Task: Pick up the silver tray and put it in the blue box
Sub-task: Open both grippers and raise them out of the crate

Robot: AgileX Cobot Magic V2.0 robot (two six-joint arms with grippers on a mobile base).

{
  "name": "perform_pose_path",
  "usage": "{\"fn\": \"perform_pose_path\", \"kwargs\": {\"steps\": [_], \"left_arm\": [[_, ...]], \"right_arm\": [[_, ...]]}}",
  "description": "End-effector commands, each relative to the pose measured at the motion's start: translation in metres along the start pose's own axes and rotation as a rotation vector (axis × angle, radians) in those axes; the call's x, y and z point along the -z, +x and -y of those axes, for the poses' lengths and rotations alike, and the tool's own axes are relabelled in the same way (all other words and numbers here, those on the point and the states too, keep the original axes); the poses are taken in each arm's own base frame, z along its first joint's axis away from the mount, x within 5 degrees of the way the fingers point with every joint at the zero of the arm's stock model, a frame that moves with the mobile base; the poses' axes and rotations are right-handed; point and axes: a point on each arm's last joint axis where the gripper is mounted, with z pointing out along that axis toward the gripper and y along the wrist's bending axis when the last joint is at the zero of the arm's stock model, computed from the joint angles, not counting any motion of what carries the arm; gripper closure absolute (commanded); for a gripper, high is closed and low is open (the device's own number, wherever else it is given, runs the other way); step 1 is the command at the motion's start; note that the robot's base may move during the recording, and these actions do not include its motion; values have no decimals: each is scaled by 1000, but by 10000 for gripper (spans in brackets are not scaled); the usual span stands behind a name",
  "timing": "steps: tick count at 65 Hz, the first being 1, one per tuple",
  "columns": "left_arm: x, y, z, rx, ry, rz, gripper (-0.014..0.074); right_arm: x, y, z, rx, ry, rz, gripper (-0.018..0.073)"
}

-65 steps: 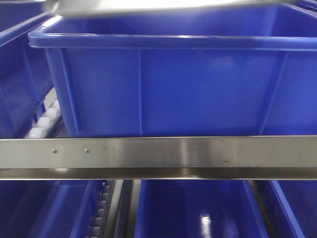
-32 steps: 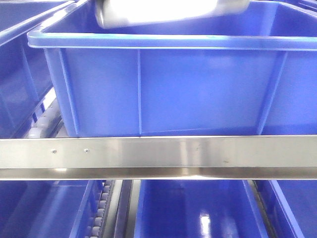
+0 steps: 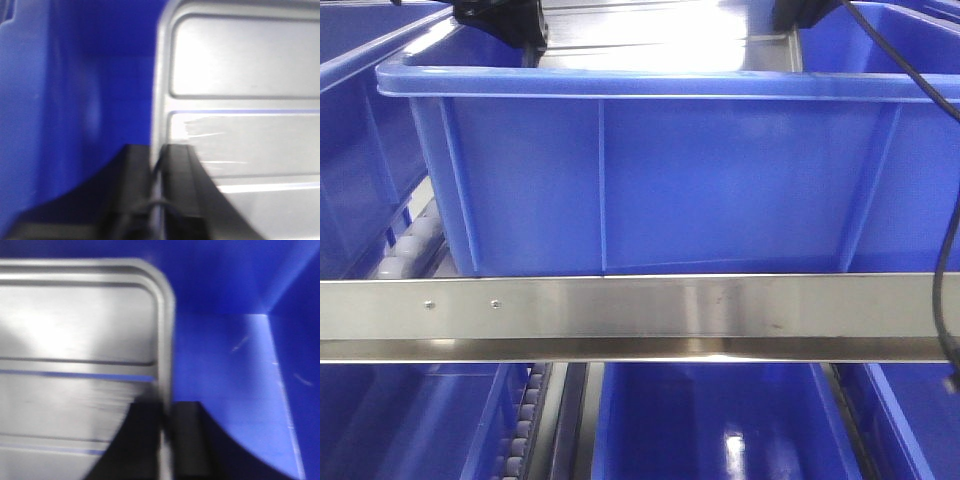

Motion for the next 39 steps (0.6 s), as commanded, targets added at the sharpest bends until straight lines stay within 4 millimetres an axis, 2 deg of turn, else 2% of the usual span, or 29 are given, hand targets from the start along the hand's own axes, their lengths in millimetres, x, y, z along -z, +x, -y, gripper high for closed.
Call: {"fn": "perform_pose_path", "kwargs": {"steps": [1, 11, 31, 36, 39], "left_arm": [[28, -33, 14, 0, 113, 183, 464], [27, -34, 6, 9, 83, 169, 461], [26, -34, 4, 10, 73, 163, 461], [26, -34, 4, 8, 73, 165, 472], [27, -34, 4, 8, 74, 167, 503]], "right_arm": [[24, -30, -10, 3, -123, 162, 145], [22, -30, -1, 0, -75, 144, 112], [22, -31, -1, 4, -82, 152, 112], [22, -31, -1, 4, -86, 156, 135], [23, -32, -1, 3, -86, 158, 190]]}}
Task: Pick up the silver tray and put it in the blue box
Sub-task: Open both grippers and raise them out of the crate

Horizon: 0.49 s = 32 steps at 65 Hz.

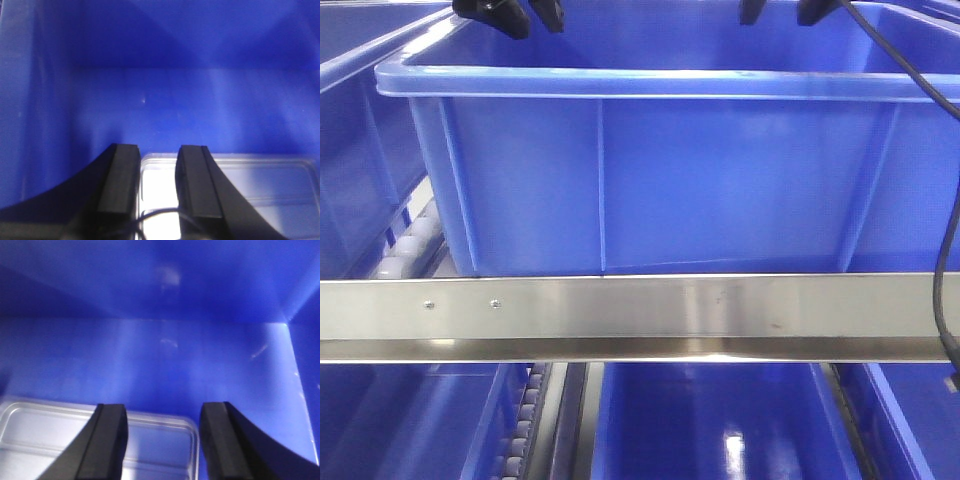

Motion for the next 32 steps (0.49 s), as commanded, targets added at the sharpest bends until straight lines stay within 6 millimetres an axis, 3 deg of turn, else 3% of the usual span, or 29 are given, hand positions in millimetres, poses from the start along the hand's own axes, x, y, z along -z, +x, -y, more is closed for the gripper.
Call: {"fn": "perform_pose_path", "kwargs": {"steps": [1, 8, 11, 21, 32], "left_arm": [[27, -31, 7, 3, 63, 138, 519], [34, -34, 7, 5, 66, 152, 708], [35, -36, 7, -5, 73, 168, 686], [40, -42, 5, -37, 70, 205, 694], [74, -54, 4, -26, 85, 263, 689]], "right_arm": [[25, -30, -2, 11, -59, 133, 212], [33, -34, -2, 6, -69, 156, 426], [36, -37, -2, 4, -80, 169, 519], [39, -40, -4, 12, -104, 195, 503], [52, -47, -6, 24, -155, 258, 505]]}}
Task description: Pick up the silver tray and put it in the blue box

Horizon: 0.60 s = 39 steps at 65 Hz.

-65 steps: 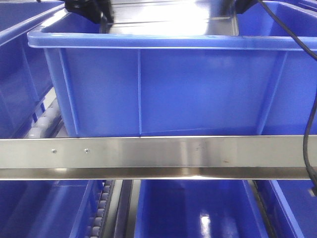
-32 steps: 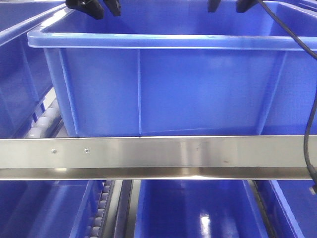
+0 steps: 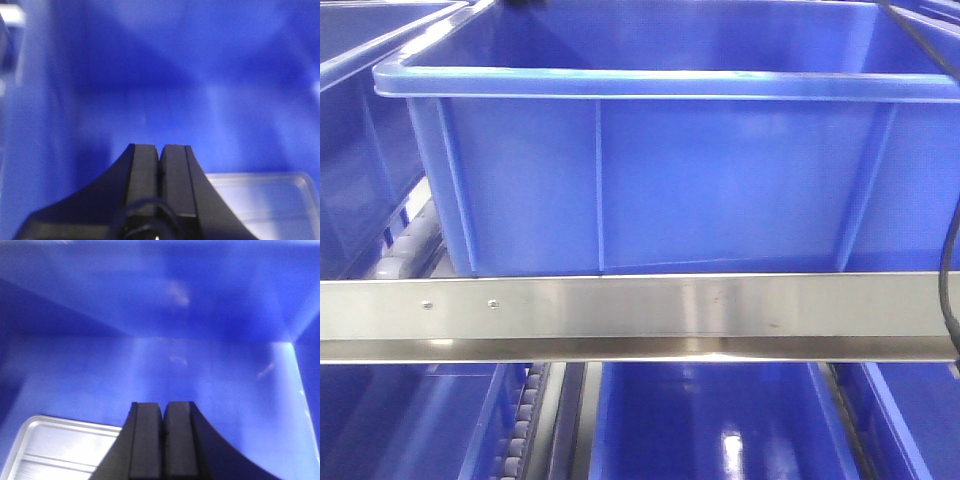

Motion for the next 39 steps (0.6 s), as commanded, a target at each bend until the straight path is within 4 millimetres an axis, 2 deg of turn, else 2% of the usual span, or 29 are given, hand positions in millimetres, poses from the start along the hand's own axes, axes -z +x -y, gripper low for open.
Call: {"fn": "perform_pose_path", "kwargs": {"steps": [1, 6, 15, 27, 39], "left_arm": [[47, -39, 4, 0, 67, 178, 689], [61, -38, 1, 3, 83, 203, 689], [83, -19, -3, -18, 149, 247, 689], [126, 18, -9, -148, 253, 331, 689], [174, 70, -28, -158, 267, 323, 689]], "right_arm": [[34, -37, -6, 36, -108, 190, 505], [43, -38, -9, 86, -162, 244, 505], [62, -26, -12, 162, -287, 310, 505], [99, 10, -5, 245, -417, 338, 505], [149, 55, 19, 273, -429, 334, 505]]}}
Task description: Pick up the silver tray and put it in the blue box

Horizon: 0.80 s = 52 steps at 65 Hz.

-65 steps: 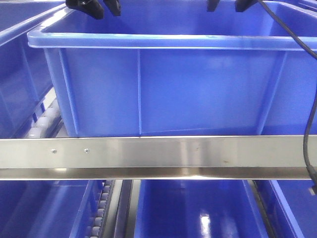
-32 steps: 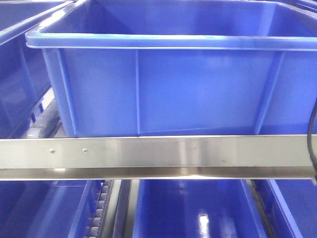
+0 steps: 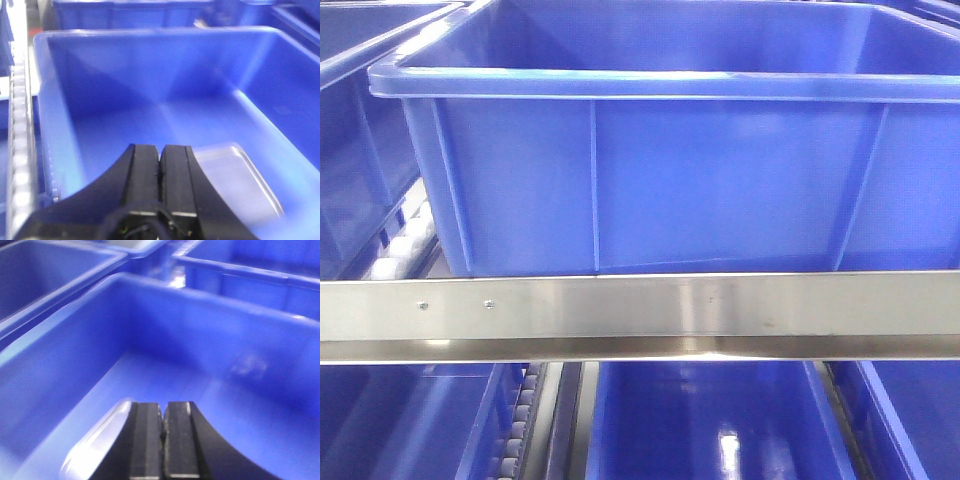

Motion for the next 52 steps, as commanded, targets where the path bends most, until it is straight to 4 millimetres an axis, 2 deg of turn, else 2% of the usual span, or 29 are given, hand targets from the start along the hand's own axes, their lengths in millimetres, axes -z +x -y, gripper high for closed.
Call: {"fn": "perform_pose_path", "kwargs": {"steps": [1, 13, 27, 39, 52], "left_arm": [[31, -4, 5, -8, 56, 112, 689], [81, 38, 3, -9, 62, 131, 689], [131, 63, 4, -17, 93, 282, 689], [156, 76, 4, -24, 117, 390, 689], [159, 78, 5, -26, 126, 408, 689]], "right_arm": [[34, -5, -7, 27, -46, 95, 505], [91, 30, -12, 31, -46, 135, 505], [141, 57, -17, 44, -44, 246, 505], [167, 58, -19, 58, -48, 358, 505], [170, 57, -20, 60, -49, 374, 505]]}}
